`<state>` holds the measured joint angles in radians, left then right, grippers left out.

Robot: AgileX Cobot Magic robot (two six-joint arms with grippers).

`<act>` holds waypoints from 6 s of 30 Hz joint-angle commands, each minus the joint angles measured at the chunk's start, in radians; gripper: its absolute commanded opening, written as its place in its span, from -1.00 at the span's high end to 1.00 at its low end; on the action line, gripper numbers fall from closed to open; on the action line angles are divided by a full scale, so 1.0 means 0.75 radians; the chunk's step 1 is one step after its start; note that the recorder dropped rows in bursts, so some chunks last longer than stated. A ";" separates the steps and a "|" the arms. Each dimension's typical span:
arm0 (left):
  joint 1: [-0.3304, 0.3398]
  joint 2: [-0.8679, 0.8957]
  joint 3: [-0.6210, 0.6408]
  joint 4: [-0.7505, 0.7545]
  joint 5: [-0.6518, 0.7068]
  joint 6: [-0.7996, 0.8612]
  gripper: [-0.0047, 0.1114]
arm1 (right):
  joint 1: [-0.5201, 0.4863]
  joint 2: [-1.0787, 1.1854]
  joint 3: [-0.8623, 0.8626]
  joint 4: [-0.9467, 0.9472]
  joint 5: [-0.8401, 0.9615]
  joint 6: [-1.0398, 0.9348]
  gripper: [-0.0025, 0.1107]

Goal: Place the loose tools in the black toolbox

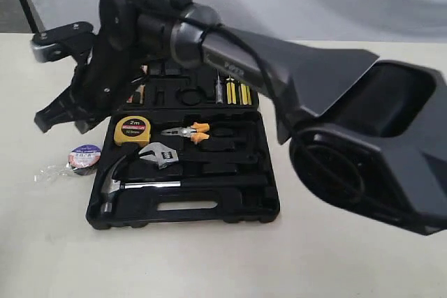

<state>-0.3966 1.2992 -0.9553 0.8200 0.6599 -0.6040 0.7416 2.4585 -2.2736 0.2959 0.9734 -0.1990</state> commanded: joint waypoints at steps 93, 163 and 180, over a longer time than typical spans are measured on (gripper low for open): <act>0.004 -0.011 0.012 -0.018 -0.023 -0.014 0.89 | -0.359 0.112 -0.333 -0.437 0.114 0.618 -0.45; 0.004 -0.011 0.012 -0.018 -0.023 -0.014 0.89 | -0.946 -2.579 2.137 -0.662 0.032 0.649 0.95; 0.004 -0.011 0.012 -0.018 -0.023 -0.014 0.89 | -0.946 -3.222 2.684 -1.028 -0.636 0.664 0.95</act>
<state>-0.3966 1.2992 -0.9553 0.8200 0.6599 -0.6040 0.0376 0.0781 -0.2635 -0.4272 0.5486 0.2924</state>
